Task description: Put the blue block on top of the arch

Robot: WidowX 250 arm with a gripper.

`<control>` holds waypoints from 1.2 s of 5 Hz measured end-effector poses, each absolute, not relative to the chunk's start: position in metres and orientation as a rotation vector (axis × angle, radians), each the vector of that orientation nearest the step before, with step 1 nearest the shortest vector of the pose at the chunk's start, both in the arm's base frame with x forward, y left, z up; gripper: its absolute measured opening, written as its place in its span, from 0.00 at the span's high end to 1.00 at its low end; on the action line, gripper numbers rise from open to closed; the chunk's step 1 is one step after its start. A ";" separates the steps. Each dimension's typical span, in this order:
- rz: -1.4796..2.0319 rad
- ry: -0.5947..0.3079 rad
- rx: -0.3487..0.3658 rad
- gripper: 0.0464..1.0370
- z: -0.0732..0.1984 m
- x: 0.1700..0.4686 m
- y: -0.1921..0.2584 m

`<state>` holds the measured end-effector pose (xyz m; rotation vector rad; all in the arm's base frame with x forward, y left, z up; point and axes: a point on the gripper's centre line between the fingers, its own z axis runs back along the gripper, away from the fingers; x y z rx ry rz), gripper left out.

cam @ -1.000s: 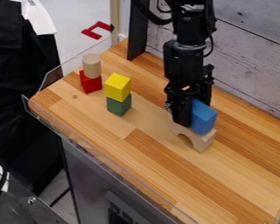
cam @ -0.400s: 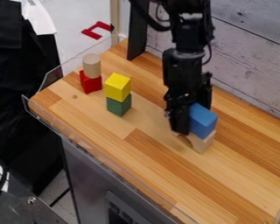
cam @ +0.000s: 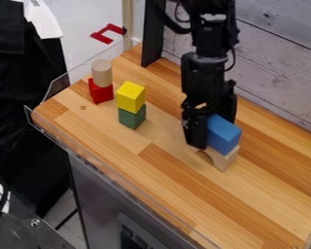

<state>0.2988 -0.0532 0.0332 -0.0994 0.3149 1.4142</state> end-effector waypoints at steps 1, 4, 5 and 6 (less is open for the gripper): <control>1.396 0.245 -0.126 0.04 0.063 0.311 -0.049; 1.473 0.182 -0.174 0.04 0.100 0.299 -0.016; 1.537 0.182 -0.173 0.04 0.107 0.288 0.002; 1.560 0.146 -0.166 0.04 0.117 0.283 0.011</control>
